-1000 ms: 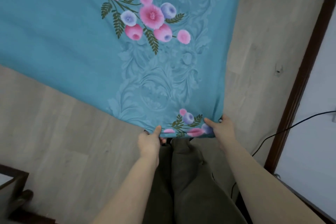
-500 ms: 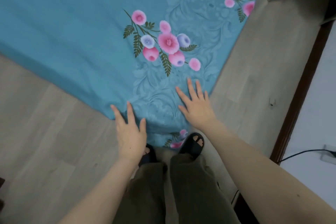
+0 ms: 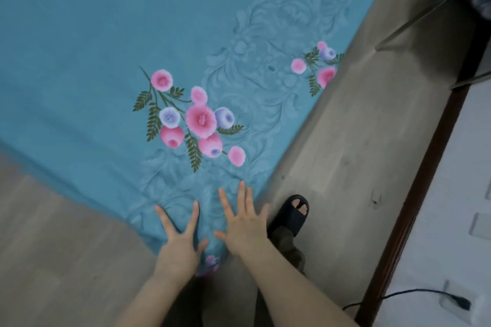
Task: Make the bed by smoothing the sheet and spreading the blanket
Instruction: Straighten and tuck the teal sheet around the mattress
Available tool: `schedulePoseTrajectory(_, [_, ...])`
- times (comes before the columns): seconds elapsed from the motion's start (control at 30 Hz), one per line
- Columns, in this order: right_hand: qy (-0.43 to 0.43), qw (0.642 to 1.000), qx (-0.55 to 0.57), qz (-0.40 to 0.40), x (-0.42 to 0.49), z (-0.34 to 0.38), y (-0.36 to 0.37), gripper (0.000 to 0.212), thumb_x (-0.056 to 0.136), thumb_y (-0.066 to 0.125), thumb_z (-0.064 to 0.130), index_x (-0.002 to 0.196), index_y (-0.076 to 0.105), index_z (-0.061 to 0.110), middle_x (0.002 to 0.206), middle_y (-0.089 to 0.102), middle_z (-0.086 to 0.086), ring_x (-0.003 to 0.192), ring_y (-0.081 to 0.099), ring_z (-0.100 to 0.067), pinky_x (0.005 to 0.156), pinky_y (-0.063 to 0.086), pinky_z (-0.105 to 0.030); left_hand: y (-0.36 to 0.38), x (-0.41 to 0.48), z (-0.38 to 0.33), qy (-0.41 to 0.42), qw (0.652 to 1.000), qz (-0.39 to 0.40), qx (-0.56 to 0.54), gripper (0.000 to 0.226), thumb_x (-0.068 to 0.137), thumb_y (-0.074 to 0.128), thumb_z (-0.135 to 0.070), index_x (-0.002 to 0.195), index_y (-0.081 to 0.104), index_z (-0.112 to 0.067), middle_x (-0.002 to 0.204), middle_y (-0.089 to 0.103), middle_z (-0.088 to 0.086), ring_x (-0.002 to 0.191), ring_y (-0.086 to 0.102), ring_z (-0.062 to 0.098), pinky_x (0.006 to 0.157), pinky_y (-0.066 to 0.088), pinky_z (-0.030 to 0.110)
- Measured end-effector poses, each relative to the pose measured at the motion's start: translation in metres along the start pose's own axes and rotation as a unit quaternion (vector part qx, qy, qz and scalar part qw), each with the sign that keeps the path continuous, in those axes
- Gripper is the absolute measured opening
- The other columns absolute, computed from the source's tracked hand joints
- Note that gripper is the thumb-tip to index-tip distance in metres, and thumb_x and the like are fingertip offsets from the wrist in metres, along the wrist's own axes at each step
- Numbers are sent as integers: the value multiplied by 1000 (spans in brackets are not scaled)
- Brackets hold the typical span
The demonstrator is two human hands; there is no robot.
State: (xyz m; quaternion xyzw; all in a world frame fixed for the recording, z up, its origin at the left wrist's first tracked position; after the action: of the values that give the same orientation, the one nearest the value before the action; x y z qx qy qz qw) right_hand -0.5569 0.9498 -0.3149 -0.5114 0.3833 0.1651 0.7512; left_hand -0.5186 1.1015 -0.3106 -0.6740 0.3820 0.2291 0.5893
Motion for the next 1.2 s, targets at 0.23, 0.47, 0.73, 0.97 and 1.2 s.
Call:
schedulePoseTrajectory(0.23, [-62,987,52,-142,9,-92,-114,52,86,50,31,137,38,26,128,41,-6,119,40,-29,101,26,-48,-56,17,-130,-20,992,-83,88,56,92,33,-62,102,69,-20,103,72,5,97,68,26,80,54,34])
schedulePoseTrajectory(0.47, [30,982,69,-171,34,-260,-200,61,93,48,31,149,25,26,155,17,-4,140,25,-24,109,28,-41,-69,102,-217,-58,993,-98,-37,74,89,34,-68,150,2,-43,161,-15,1,146,-6,41,109,15,69])
schedulePoseTrajectory(0.73, [32,985,73,-155,70,-308,-249,66,93,50,29,151,19,25,161,-2,-6,147,7,-26,115,21,-40,-11,82,-297,58,998,11,-31,88,64,0,-91,136,-33,-52,149,-42,-9,143,-21,42,113,9,60])
schedulePoseTrajectory(0.97, [-124,985,-16,-120,155,-270,-313,70,95,45,31,153,7,32,160,-19,4,148,-11,-23,118,8,-51,-106,125,-266,79,982,-90,-144,70,85,23,-72,145,-8,-51,154,-16,-27,145,-14,4,118,1,48])
schedulePoseTrajectory(1.2, [-35,985,-165,-22,202,-344,-366,70,99,28,51,151,-13,29,159,-22,5,148,-12,-12,117,3,-56,-179,233,-304,-101,974,-102,-173,63,96,31,-56,150,2,-44,161,-18,-4,148,-15,26,111,7,68])
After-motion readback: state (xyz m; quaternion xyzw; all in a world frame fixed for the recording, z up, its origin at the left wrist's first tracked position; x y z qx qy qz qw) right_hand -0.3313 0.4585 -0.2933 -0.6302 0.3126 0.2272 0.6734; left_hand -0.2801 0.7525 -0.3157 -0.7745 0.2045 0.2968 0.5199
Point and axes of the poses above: each hand's wrist, its own x-axis towards the middle knuckle, its own y-axis out of the palm, z = x × y, the point moved 2 cm from there along x, towards the middle knuckle
